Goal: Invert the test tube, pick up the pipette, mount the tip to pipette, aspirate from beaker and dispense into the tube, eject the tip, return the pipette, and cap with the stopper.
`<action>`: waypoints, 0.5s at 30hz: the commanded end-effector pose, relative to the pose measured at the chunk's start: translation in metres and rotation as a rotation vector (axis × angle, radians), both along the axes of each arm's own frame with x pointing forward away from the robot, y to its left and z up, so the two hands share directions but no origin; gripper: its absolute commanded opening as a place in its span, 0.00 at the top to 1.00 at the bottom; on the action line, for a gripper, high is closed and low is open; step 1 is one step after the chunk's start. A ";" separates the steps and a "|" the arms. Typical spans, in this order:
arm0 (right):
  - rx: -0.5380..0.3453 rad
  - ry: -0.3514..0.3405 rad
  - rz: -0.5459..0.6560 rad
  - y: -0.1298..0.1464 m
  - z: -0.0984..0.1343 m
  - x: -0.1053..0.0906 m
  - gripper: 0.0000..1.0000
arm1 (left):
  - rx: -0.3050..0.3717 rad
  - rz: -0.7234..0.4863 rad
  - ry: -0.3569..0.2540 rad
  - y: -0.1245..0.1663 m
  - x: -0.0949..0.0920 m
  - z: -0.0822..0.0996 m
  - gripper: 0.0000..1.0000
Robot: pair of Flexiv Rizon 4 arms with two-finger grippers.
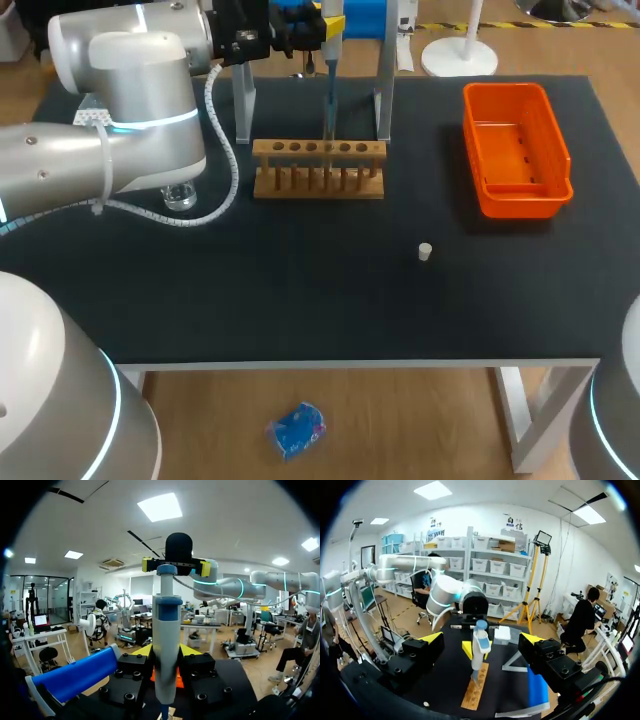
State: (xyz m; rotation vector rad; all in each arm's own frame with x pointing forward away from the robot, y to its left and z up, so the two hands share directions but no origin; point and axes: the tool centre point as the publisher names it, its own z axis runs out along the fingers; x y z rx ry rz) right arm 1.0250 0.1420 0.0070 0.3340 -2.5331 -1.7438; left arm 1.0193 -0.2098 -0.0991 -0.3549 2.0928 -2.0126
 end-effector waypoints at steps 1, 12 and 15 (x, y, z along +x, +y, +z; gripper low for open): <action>-0.032 0.039 0.109 0.001 0.011 0.005 0.00 | -0.001 0.004 -0.001 0.000 -0.001 0.000 1.00; -0.032 0.039 0.109 0.001 0.011 0.005 1.00 | -0.001 0.004 -0.001 0.000 -0.001 0.000 1.00; -0.032 0.039 0.109 0.001 0.011 0.005 1.00 | -0.001 0.004 -0.001 0.000 -0.001 0.000 1.00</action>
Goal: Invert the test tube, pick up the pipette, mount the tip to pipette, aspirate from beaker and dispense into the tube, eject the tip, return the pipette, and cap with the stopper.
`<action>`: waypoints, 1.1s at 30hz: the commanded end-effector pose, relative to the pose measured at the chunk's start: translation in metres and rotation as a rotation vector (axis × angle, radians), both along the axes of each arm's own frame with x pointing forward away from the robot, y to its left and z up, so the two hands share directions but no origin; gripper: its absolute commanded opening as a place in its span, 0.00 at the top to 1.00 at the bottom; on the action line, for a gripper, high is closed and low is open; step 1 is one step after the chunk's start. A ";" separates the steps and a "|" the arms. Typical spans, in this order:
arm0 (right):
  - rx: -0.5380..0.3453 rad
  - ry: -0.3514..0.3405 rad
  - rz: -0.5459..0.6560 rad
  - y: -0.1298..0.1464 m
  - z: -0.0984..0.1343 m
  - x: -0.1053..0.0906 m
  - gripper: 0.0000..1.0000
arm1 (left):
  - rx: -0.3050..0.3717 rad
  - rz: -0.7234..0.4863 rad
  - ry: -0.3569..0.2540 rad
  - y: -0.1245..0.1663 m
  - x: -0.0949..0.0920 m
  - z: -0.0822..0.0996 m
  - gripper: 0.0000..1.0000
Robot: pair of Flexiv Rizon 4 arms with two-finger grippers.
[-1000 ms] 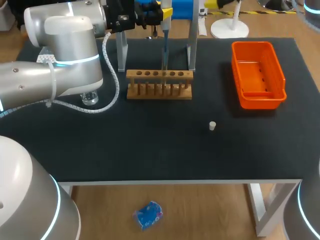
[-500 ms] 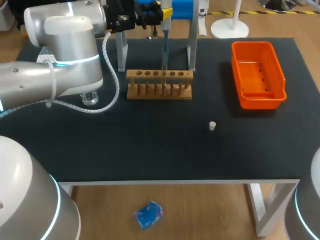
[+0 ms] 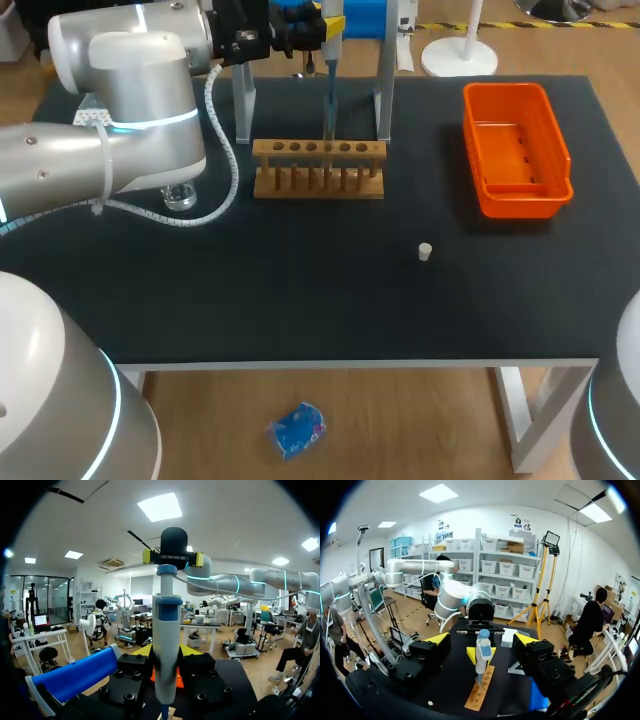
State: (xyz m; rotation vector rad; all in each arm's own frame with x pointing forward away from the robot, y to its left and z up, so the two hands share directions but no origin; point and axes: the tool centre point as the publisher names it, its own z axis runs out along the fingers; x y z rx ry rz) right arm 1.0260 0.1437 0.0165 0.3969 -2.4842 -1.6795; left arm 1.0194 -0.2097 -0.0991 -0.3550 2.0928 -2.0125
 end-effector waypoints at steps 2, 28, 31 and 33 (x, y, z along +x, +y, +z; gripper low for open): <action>-0.010 0.013 0.033 0.003 -0.001 0.003 1.00 | -0.002 0.004 -0.001 0.000 -0.001 0.000 1.00; 0.013 0.017 0.115 0.046 -0.011 -0.005 1.00 | -0.002 0.004 -0.001 0.000 -0.001 0.000 1.00; 0.012 0.015 0.127 0.050 -0.010 -0.004 1.00 | -0.002 0.004 -0.001 0.000 -0.001 0.000 1.00; 0.011 0.015 0.132 0.052 -0.010 -0.003 1.00 | -0.002 0.004 -0.001 0.000 -0.001 0.000 1.00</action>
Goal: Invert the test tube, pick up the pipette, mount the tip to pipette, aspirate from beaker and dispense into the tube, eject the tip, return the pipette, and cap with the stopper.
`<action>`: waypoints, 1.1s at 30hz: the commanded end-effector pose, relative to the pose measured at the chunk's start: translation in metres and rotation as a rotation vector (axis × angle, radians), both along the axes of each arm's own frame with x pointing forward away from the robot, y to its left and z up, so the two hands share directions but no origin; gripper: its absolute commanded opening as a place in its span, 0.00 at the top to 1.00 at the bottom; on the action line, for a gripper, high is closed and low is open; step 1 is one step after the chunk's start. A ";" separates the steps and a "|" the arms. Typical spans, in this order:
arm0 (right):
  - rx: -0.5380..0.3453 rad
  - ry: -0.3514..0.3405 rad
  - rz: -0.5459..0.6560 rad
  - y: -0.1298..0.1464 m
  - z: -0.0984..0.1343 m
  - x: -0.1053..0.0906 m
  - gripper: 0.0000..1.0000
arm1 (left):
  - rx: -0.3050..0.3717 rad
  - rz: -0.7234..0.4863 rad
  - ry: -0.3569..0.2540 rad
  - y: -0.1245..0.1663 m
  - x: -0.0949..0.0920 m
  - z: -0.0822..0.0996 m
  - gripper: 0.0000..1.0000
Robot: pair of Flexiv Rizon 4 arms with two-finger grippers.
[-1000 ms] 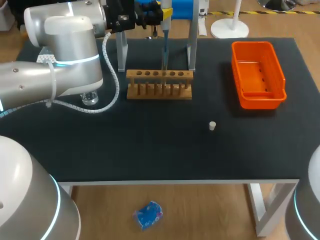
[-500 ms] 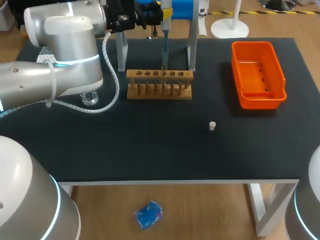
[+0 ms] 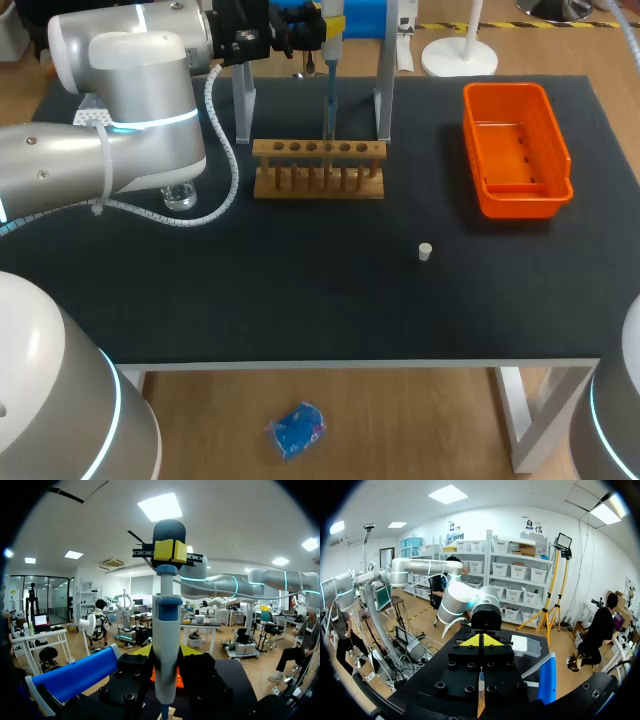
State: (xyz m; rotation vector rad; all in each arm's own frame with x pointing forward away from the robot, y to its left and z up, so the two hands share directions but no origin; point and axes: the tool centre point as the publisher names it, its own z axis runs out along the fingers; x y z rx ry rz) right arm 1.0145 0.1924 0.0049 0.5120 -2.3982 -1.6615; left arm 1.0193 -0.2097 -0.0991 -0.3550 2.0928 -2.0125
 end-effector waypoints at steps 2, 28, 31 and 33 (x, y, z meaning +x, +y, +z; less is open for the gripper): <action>-0.010 0.008 0.035 0.005 0.001 0.008 1.00 | -0.002 0.004 -0.001 0.000 -0.001 0.000 1.00; -0.019 0.050 0.058 0.011 -0.015 0.000 1.00 | -0.002 0.004 -0.001 0.000 -0.001 0.000 1.00; -0.020 0.051 0.057 0.010 -0.016 0.000 1.00 | -0.002 0.004 -0.001 0.000 -0.001 0.000 1.00; -0.020 0.052 0.056 0.010 -0.016 0.000 1.00 | -0.002 0.004 -0.001 0.000 -0.001 0.000 1.00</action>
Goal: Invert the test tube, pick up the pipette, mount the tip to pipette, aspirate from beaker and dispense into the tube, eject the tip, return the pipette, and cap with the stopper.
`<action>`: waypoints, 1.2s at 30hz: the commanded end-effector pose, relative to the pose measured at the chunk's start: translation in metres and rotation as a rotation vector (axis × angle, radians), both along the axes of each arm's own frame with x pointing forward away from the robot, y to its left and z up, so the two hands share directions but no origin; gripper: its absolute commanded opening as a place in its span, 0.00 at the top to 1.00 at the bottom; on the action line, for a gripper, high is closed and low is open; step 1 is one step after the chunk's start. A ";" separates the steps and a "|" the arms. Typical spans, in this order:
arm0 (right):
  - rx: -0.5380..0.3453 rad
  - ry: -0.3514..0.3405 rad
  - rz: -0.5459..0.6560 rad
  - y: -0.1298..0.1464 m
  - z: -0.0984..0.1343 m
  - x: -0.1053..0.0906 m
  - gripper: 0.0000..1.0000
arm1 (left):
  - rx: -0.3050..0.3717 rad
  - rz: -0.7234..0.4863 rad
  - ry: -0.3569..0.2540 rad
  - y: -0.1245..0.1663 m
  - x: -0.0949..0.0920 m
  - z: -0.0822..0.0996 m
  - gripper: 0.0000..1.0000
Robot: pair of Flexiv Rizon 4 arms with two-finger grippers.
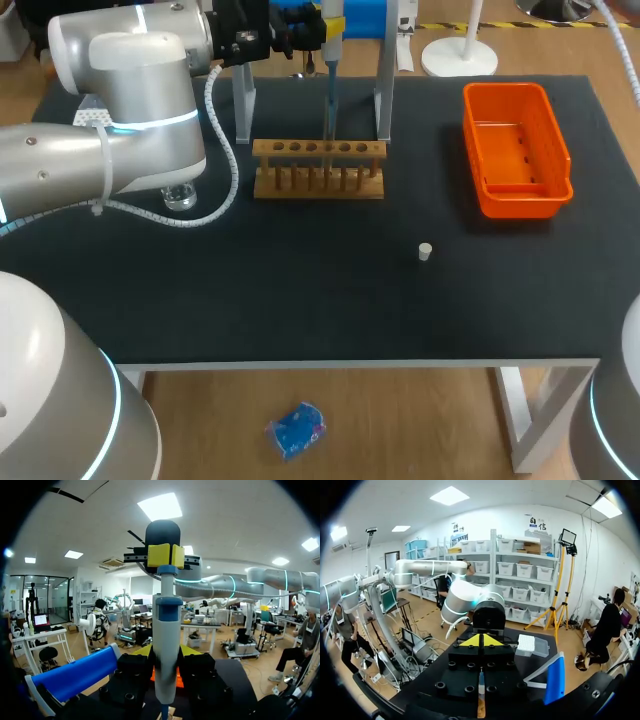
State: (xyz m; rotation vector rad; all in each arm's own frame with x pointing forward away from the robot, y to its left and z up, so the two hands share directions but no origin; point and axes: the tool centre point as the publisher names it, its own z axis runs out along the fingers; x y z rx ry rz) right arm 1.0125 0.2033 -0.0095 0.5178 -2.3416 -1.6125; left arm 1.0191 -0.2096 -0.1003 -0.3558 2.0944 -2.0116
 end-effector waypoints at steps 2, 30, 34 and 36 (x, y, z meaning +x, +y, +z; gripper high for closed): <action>-0.004 0.002 0.004 -0.001 -0.002 0.002 1.00 | -0.003 0.004 -0.002 0.000 -0.001 0.001 1.00; -0.007 0.033 0.005 -0.001 -0.014 0.000 1.00 | -0.003 0.004 -0.002 0.000 -0.001 0.001 1.00; -0.009 0.037 0.005 -0.001 -0.016 -0.001 1.00 | -0.003 0.004 -0.002 0.000 -0.001 0.001 1.00; -0.009 0.039 0.005 -0.001 -0.016 -0.001 1.00 | -0.003 0.004 -0.002 0.000 -0.001 0.001 1.00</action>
